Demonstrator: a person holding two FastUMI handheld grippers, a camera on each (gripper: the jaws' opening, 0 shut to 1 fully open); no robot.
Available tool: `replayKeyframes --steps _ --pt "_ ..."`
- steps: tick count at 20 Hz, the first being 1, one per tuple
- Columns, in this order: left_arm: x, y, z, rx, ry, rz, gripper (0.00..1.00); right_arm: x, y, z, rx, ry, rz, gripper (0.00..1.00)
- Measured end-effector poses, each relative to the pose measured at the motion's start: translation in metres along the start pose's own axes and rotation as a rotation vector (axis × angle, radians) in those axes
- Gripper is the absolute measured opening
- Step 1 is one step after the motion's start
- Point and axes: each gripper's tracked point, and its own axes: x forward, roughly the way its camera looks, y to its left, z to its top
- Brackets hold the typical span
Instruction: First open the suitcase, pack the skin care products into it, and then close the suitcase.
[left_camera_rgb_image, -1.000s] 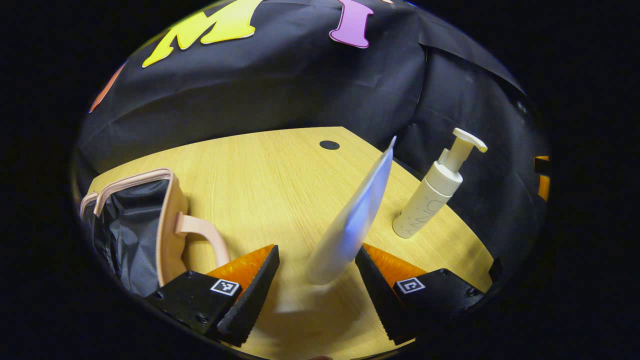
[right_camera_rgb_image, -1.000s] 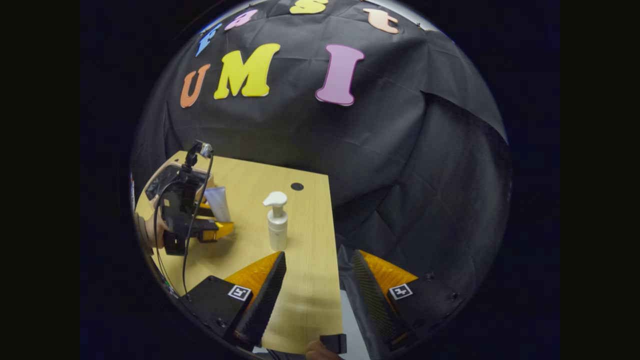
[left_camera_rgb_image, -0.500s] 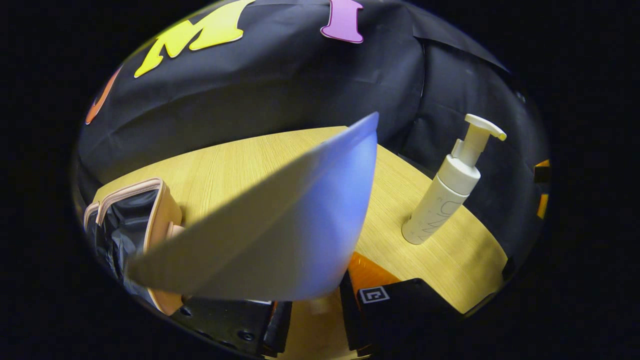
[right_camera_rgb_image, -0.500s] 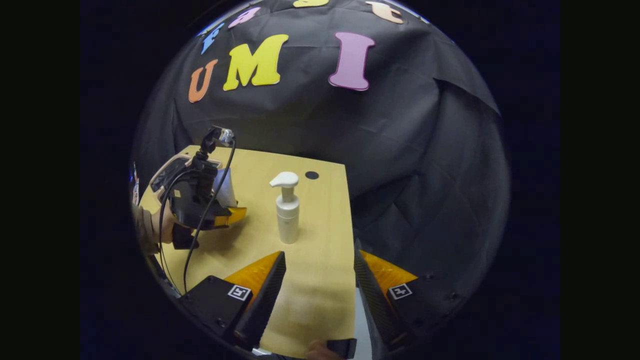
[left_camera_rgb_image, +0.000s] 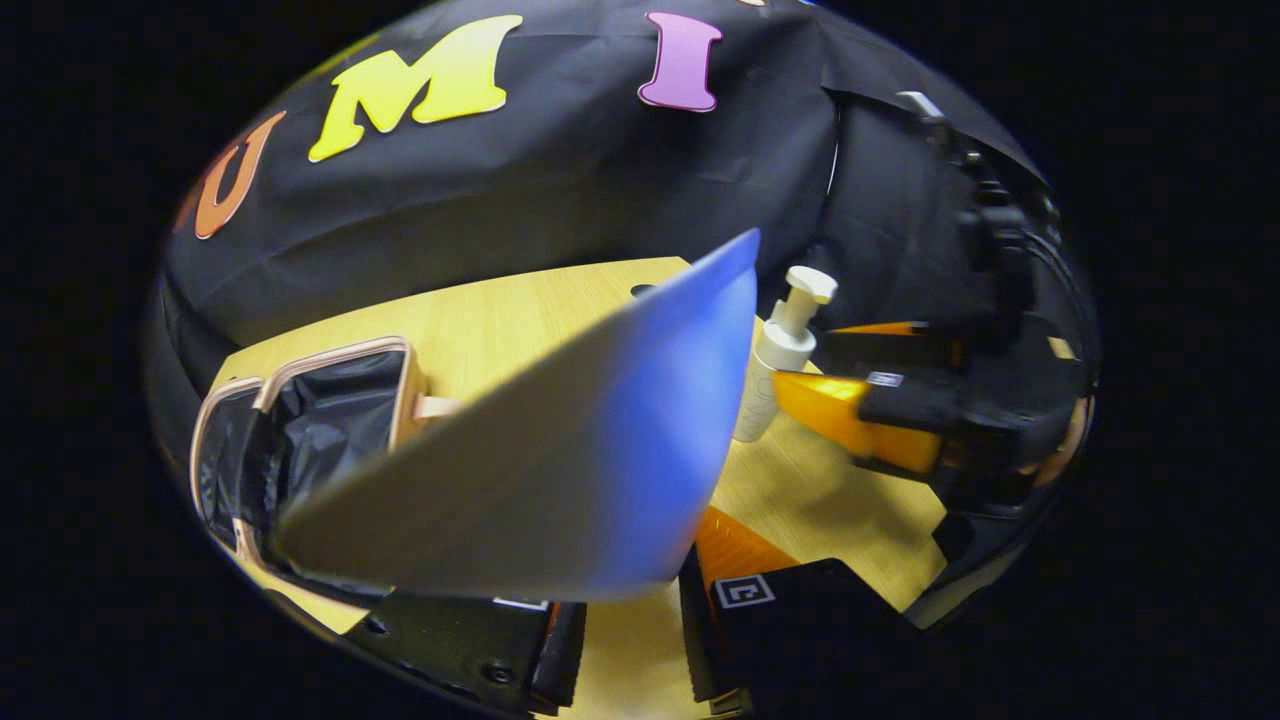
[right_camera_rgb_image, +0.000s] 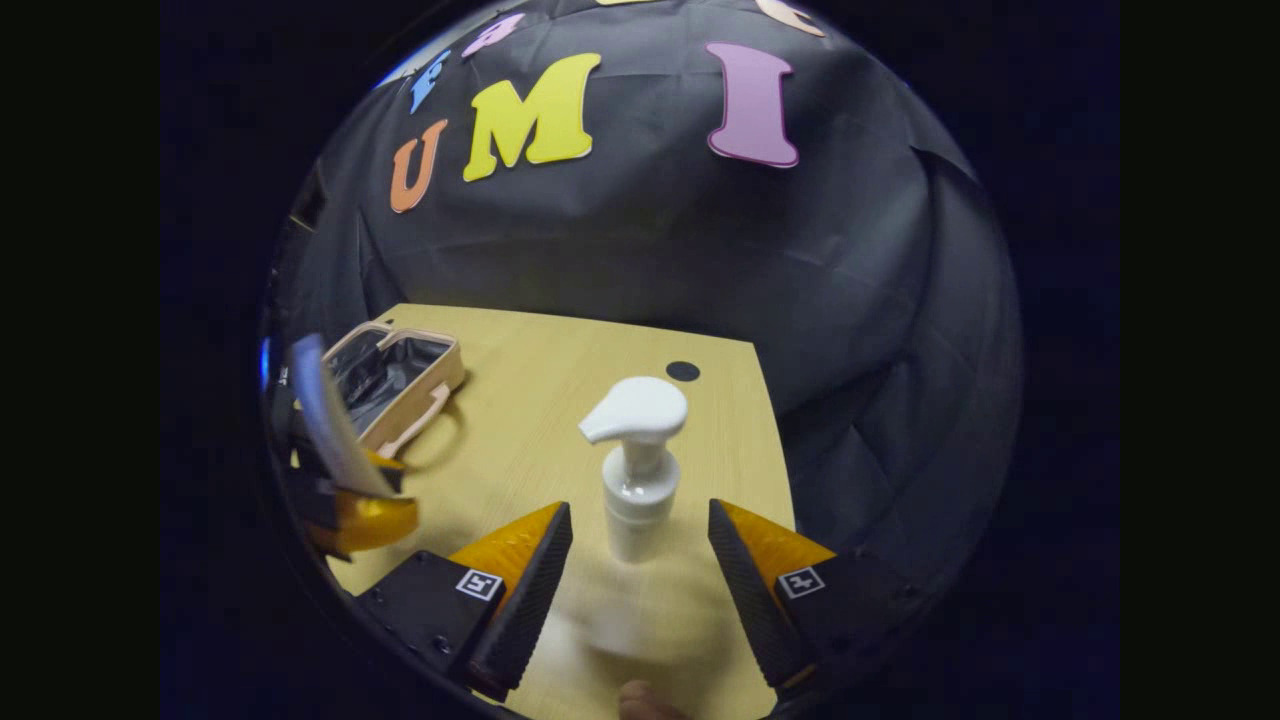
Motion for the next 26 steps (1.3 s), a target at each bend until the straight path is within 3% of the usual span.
replayKeyframes --steps 5,6,7,8,11,14,20,26 --pt "-0.061 0.021 -0.013 -0.077 -0.014 0.118 0.38 0.044 0.000 -0.014 0.051 0.034 -0.027 0.80" --pt "-0.073 0.027 -0.015 -0.096 -0.018 0.143 0.38 0.047 -0.004 -0.018 0.059 0.048 -0.053 0.77" --pt "-0.084 0.034 -0.017 -0.116 -0.022 0.171 0.38 0.047 -0.005 -0.020 0.077 0.048 -0.061 0.65" --pt "-0.095 0.041 -0.020 -0.134 -0.023 0.197 0.37 0.049 -0.006 -0.021 0.087 0.048 -0.080 0.64" --pt "-0.118 0.067 -0.032 -0.190 -0.028 0.238 0.38 0.042 -0.005 -0.027 0.133 0.076 -0.120 0.48" --pt "-0.127 0.106 -0.040 -0.195 -0.023 0.268 0.38 0.025 0.004 -0.034 0.131 0.106 -0.145 0.49" --pt "-0.109 0.198 -0.046 -0.241 0.014 0.303 0.38 -0.038 0.049 -0.019 0.104 0.078 -0.112 0.48" --pt "-0.042 0.267 -0.035 -0.210 0.075 0.287 0.38 -0.077 0.096 -0.014 0.071 0.047 -0.109 0.46"
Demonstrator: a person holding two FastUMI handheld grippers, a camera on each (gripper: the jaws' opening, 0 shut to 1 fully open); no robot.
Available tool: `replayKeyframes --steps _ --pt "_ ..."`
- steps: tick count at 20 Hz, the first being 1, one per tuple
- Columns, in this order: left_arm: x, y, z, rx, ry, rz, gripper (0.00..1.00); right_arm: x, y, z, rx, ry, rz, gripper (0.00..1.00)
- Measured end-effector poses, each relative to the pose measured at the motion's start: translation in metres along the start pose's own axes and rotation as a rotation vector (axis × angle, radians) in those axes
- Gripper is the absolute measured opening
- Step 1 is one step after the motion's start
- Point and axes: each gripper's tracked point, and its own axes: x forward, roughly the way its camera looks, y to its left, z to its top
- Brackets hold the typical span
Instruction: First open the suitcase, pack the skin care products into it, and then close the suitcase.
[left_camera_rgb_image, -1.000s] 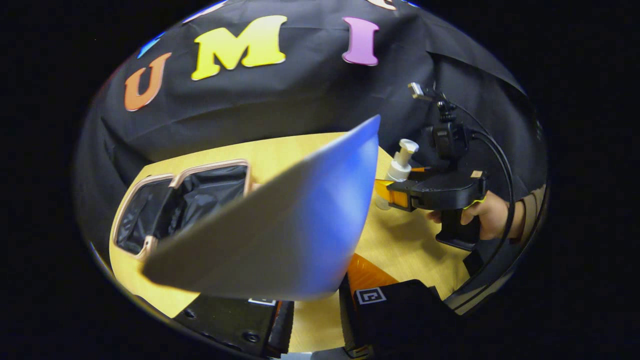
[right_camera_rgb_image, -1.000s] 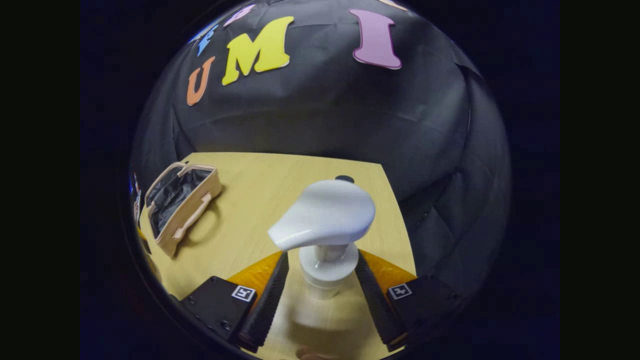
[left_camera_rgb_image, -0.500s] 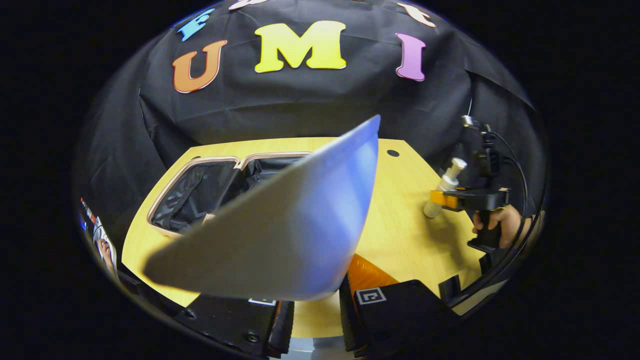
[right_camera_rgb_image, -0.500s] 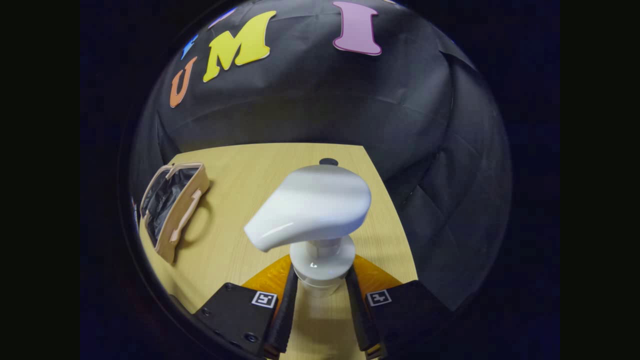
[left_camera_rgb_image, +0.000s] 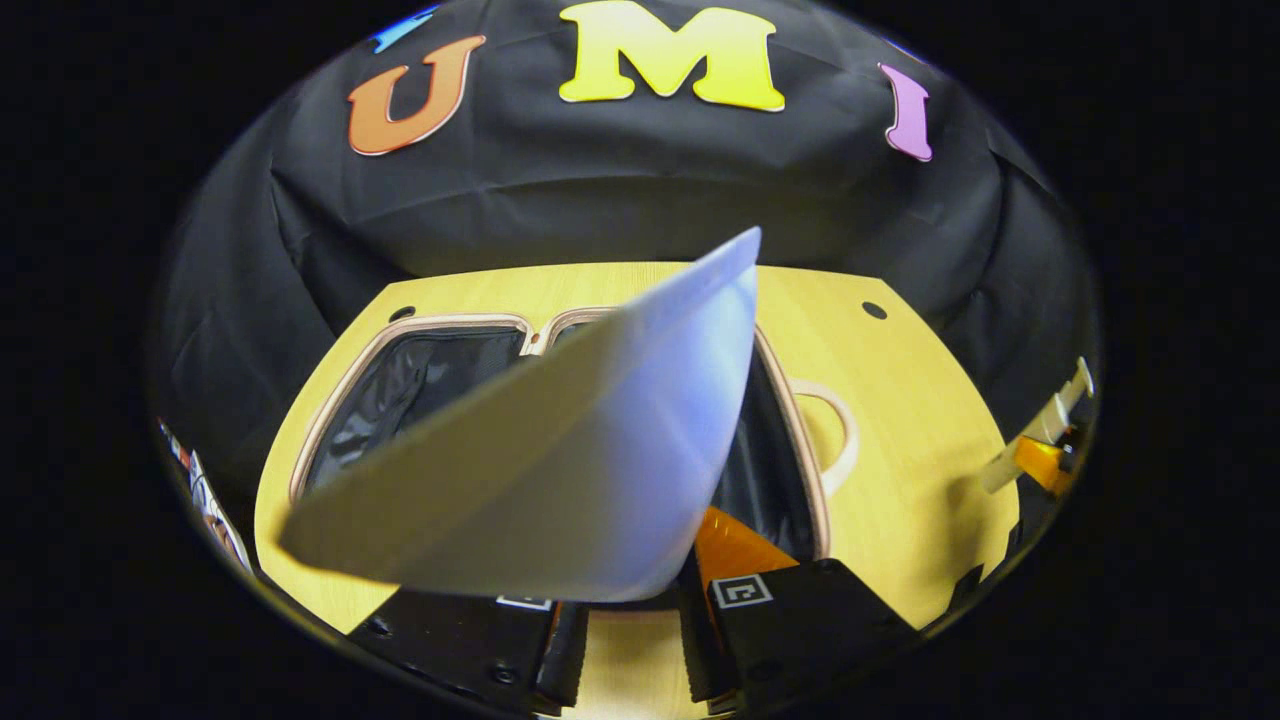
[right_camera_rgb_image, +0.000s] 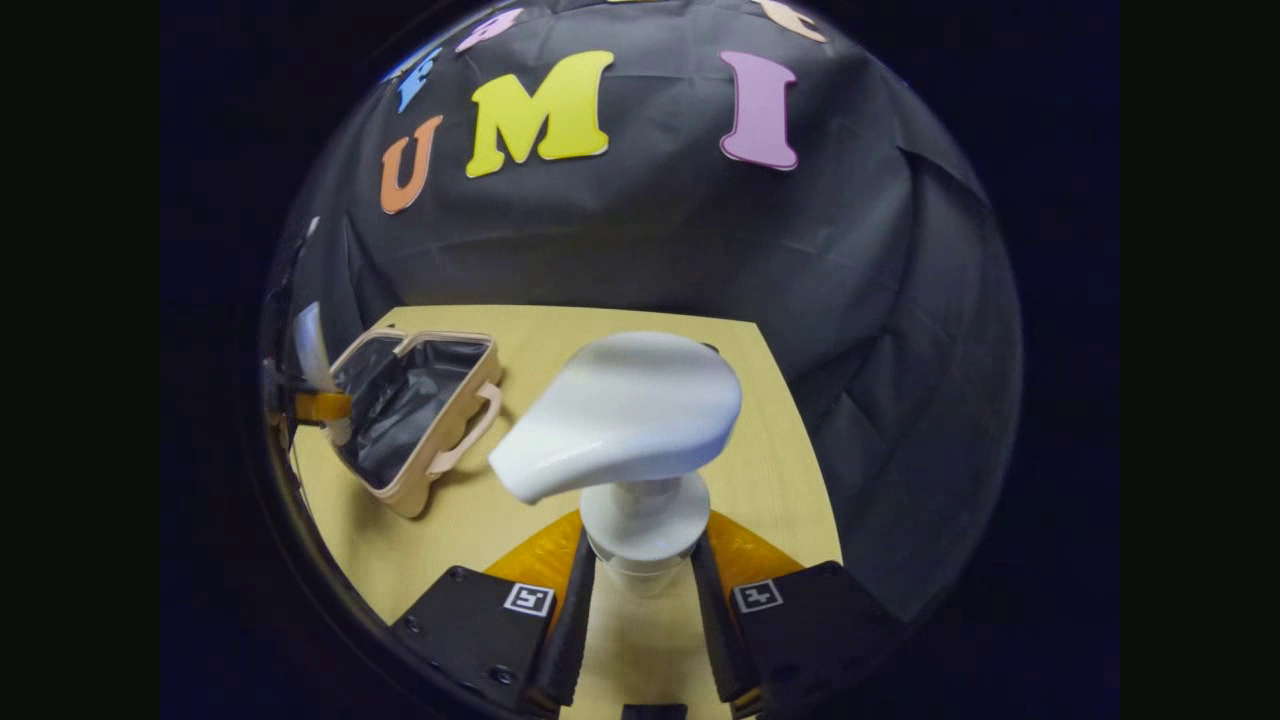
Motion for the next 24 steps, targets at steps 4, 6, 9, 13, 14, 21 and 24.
replayKeyframes --steps 4,6,9,13,14,21,24 --pt "0.027 0.006 -0.026 -0.011 0.148 0.001 0.38 -0.008 0.010 -0.013 -0.018 0.024 -0.036 0.46" --pt "0.032 0.006 -0.034 -0.001 0.175 -0.003 0.38 -0.011 0.011 -0.017 0.003 0.035 -0.052 0.48" --pt "0.030 0.015 -0.044 0.011 0.223 0.024 0.38 -0.014 0.009 -0.022 0.002 0.045 -0.085 0.47" --pt "0.037 0.025 -0.056 0.003 0.281 0.037 0.38 -0.013 0.014 -0.021 0.042 0.063 -0.096 0.48" --pt "0.039 0.026 -0.057 0.007 0.293 0.036 0.38 -0.014 0.015 -0.019 0.037 0.060 -0.100 0.48" --pt "0.054 0.026 -0.064 0.049 0.374 0.023 0.42 -0.018 0.033 -0.008 0.017 0.056 -0.091 0.48" --pt "0.063 0.024 -0.062 0.075 0.389 0.023 0.44 -0.017 0.047 0.003 0.004 0.048 -0.066 0.48"
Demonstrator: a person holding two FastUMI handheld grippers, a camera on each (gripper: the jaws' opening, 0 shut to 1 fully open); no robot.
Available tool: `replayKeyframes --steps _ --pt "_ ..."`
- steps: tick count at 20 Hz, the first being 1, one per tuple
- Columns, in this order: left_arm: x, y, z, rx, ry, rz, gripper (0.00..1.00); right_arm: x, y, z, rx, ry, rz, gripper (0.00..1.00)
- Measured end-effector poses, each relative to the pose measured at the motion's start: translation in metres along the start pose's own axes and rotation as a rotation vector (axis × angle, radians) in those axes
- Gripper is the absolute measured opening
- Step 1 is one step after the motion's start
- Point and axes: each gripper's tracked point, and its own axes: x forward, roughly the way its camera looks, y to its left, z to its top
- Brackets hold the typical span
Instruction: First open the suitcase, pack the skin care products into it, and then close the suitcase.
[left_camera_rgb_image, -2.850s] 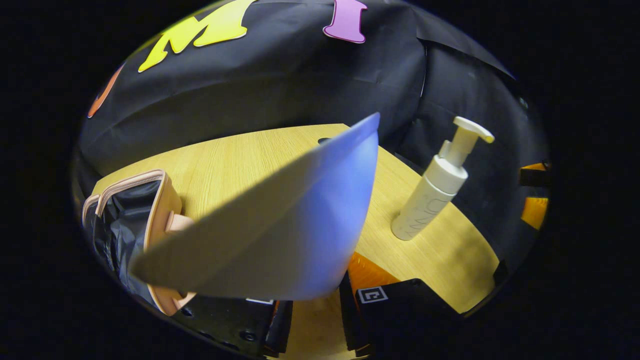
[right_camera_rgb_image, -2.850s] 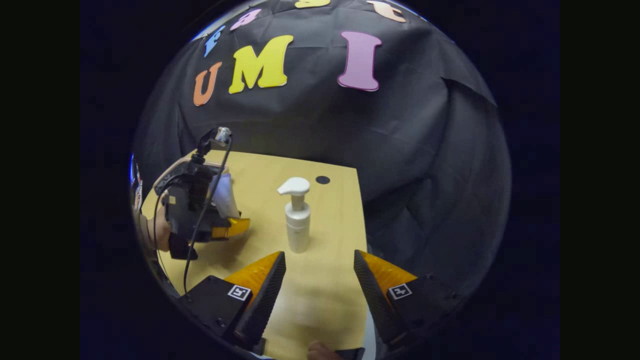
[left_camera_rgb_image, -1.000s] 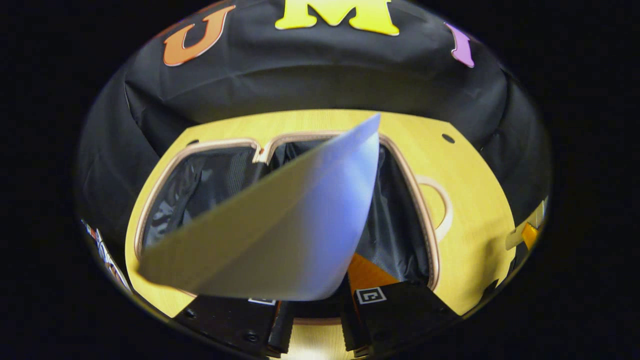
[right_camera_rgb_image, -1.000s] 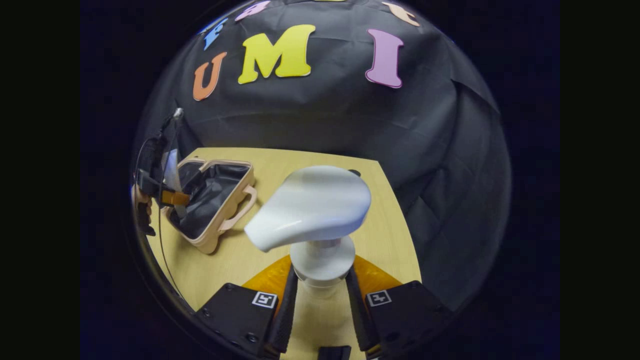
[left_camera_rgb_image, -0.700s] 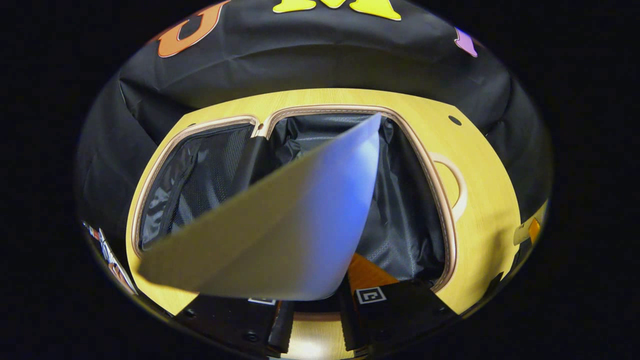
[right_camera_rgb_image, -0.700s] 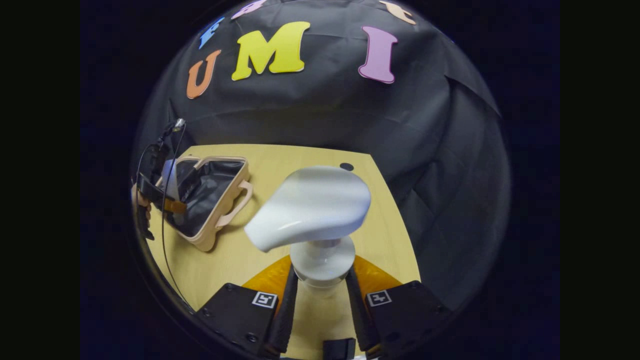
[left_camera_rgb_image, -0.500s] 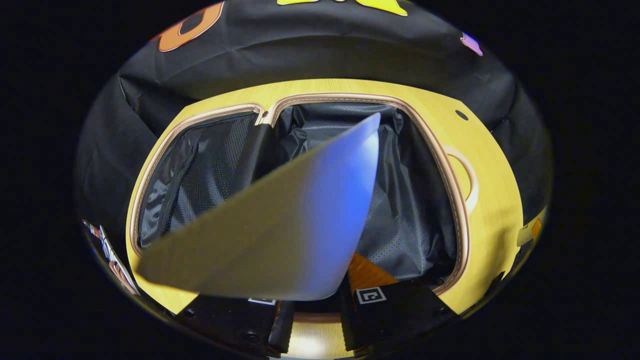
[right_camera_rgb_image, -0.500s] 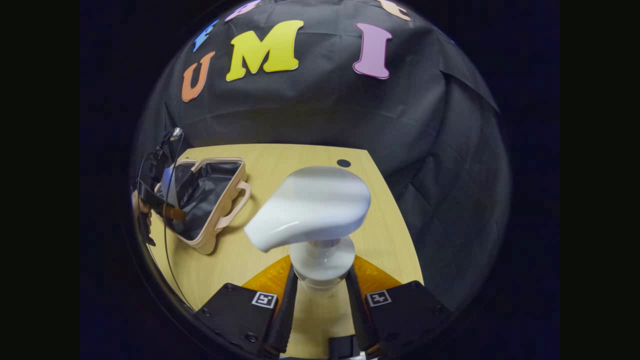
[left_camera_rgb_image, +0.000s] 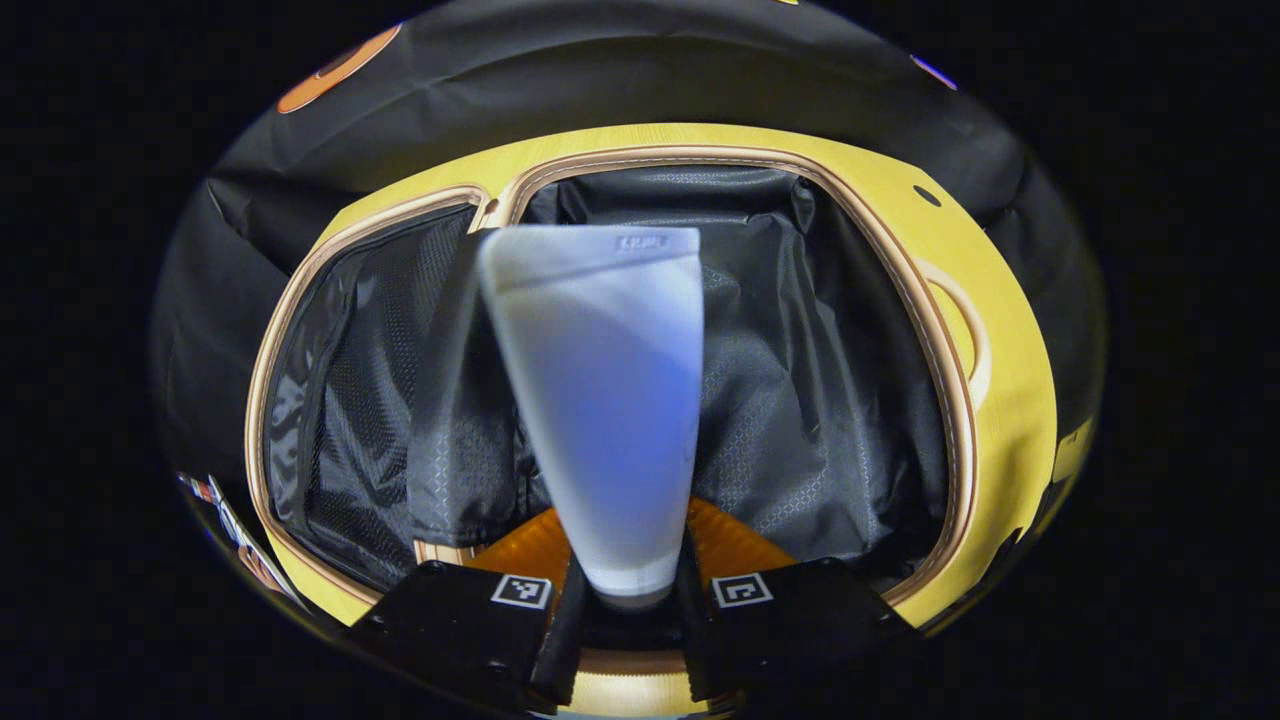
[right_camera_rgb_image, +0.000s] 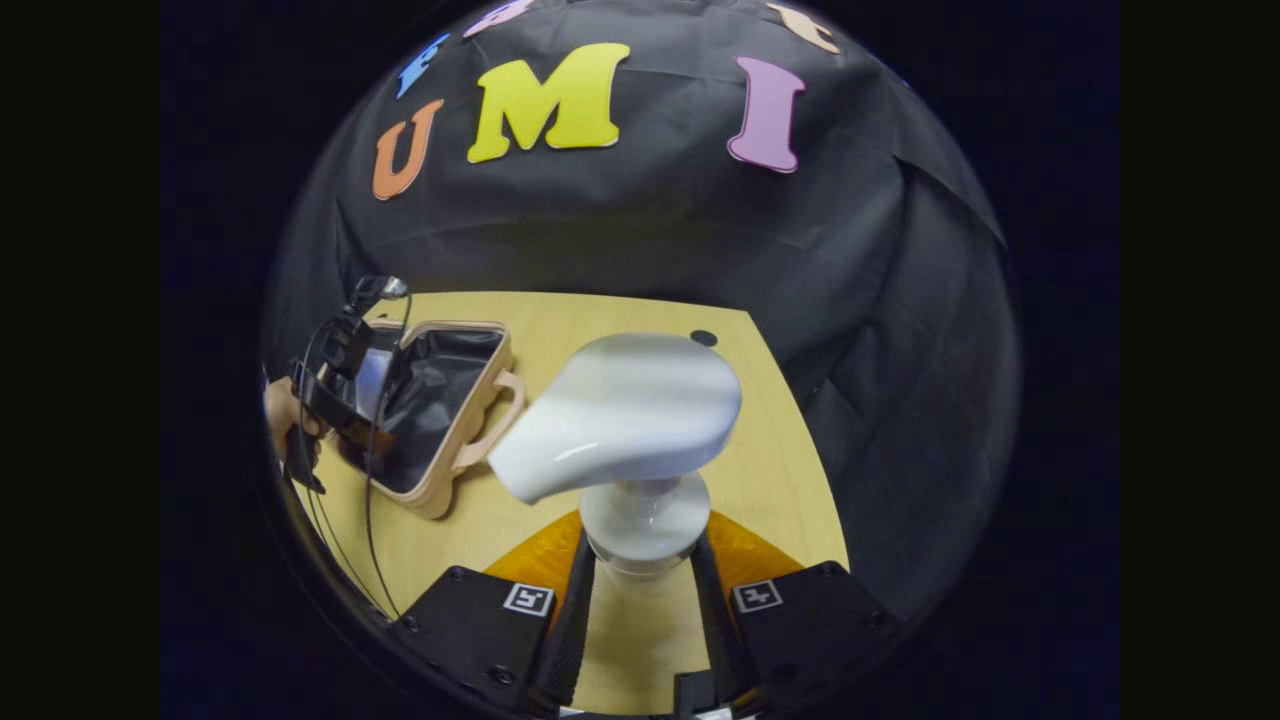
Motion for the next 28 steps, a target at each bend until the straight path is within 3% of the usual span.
replayKeyframes --steps 2,3,4,5,6,7,8,11,12,13,16,19,24,28 --pt "0.002 -0.002 -0.002 -0.009 0.021 0.000 0.44 -0.001 0.008 0.005 -0.012 -0.004 0.009 0.48" --pt "0.005 -0.001 0.000 -0.015 0.007 0.001 0.51 0.000 0.010 0.010 -0.017 -0.005 0.013 0.48" --pt "0.006 -0.002 0.000 -0.019 0.009 -0.005 0.44 -0.001 0.013 0.014 -0.022 -0.006 0.015 0.48" --pt "0.004 -0.002 0.000 -0.023 0.004 -0.012 0.44 -0.001 0.017 0.017 -0.025 -0.009 0.021 0.48" --pt "0.003 -0.002 0.001 -0.025 0.003 -0.013 0.51 -0.001 0.021 0.023 -0.026 -0.011 0.031 0.48" --pt "0.003 -0.002 0.000 -0.029 -0.003 -0.016 0.45 0.000 0.027 0.029 -0.025 -0.013 0.043 0.47" --pt "0.002 -0.001 -0.001 -0.039 -0.005 -0.011 0.57 0.000 0.033 0.036 -0.020 -0.017 0.056 0.46" --pt "-0.012 0.001 -0.002 -0.078 -0.050 0.005 0.65 0.005 0.060 0.067 -0.012 -0.045 0.110 0.48" --pt "-0.019 -0.003 0.004 -0.090 -0.098 -0.020 0.87 0.009 0.069 0.078 -0.028 -0.064 0.125 0.48" --pt "-0.029 -0.007 0.006 -0.105 -0.143 -0.042 0.90 0.015 0.076 0.089 -0.045 -0.080 0.131 0.48" --pt "-0.076 -0.009 0.012 -0.128 -0.302 -0.066 0.89 0.030 0.107 0.114 -0.065 -0.107 0.171 0.47" --pt "-0.132 0.022 0.018 -0.116 -0.507 0.057 0.96 0.041 0.147 0.124 -0.060 -0.108 0.219 0.48" --pt "-0.219 0.060 0.012 -0.108 -0.756 0.162 0.97 0.057 0.226 0.088 -0.092 -0.010 0.316 0.48" --pt "-0.273 0.074 0.019 -0.132 -0.953 0.155 0.97 0.066 0.267 0.045 -0.083 0.124 0.345 0.48"
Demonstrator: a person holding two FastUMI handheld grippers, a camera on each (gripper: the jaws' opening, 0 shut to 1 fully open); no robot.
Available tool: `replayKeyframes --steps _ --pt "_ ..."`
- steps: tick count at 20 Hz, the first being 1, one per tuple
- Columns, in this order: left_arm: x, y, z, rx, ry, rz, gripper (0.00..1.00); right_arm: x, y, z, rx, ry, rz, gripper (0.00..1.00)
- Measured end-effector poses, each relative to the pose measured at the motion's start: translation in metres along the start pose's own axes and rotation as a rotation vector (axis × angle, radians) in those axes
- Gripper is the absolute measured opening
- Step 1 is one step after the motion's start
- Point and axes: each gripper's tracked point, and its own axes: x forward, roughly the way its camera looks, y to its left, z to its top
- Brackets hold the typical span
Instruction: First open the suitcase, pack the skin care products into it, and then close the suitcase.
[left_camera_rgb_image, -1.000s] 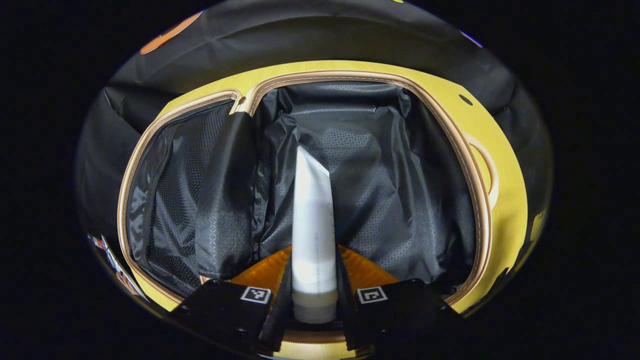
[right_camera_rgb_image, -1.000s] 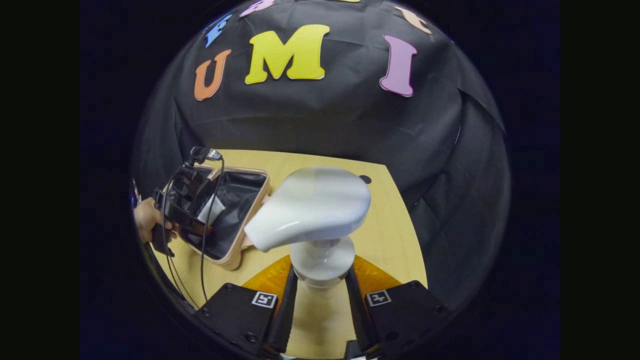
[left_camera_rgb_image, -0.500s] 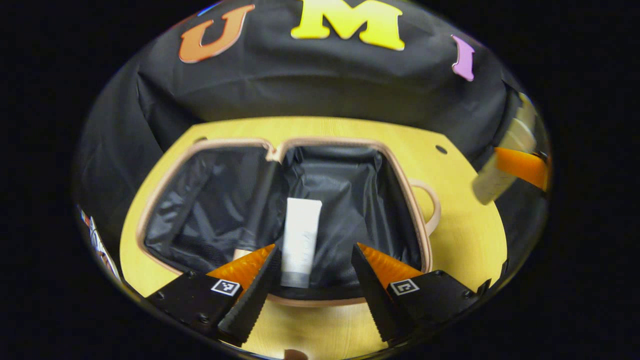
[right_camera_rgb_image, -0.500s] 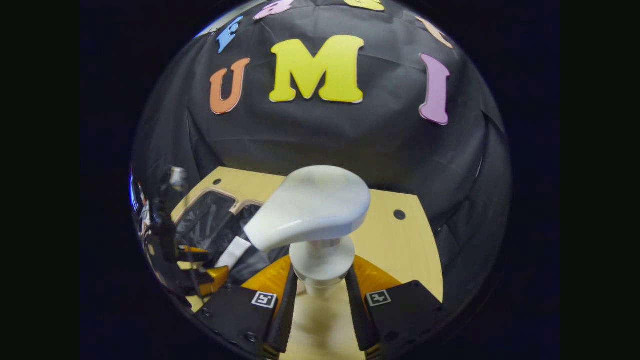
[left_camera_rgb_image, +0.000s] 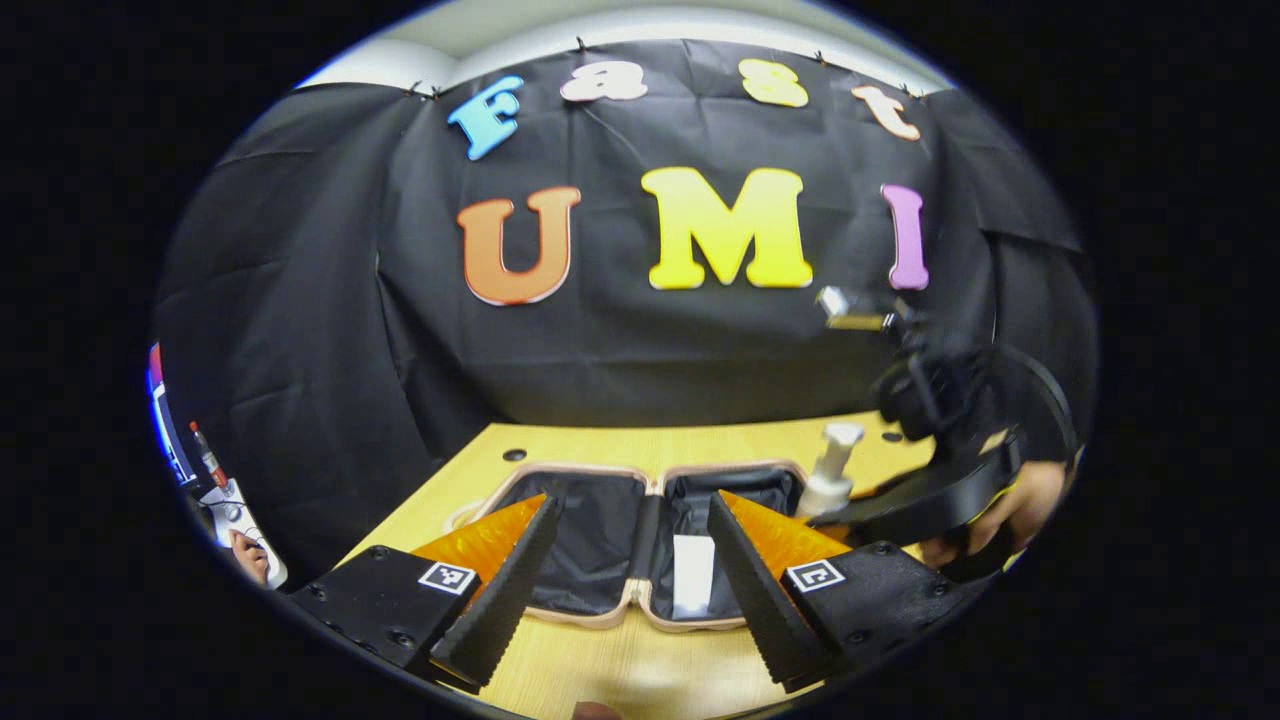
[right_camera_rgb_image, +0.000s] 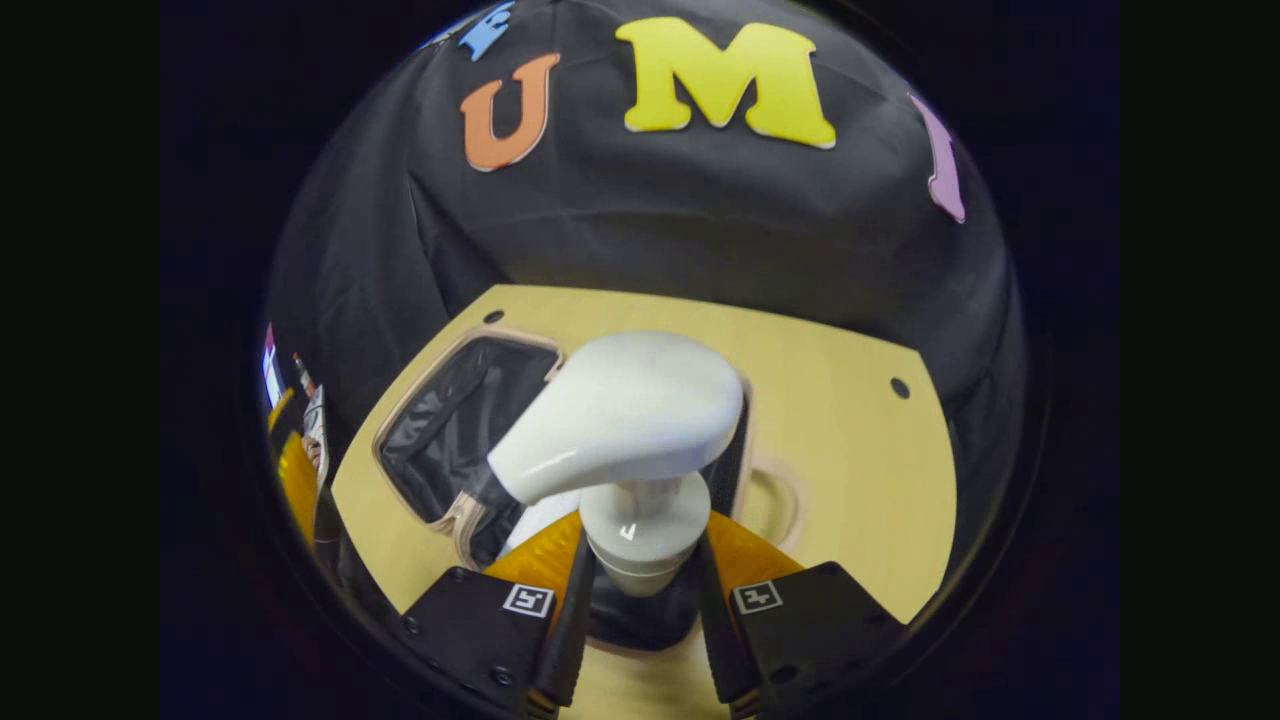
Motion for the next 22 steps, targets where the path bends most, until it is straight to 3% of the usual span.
replayKeyframes --steps 6,8,11,15,22 --pt "-0.029 0.035 0.053 0.029 -0.136 0.048 0.96 0.028 0.015 -0.053 0.134 0.220 -0.032 0.48" --pt "-0.032 0.042 0.065 0.017 -0.161 0.041 1.00 0.034 0.012 -0.049 0.220 0.234 -0.059 0.46" --pt "-0.026 0.042 0.068 0.013 -0.165 0.009 0.96 0.049 0.006 -0.040 0.312 0.244 -0.084 0.48" --pt "-0.013 0.050 0.062 -0.003 -0.121 0.014 0.97 0.077 -0.005 -0.052 0.348 0.299 -0.149 0.48" --pt "0.009 0.097 0.047 0.024 -0.086 0.073 0.96 0.089 0.000 -0.068 0.373 0.340 -0.151 0.48"
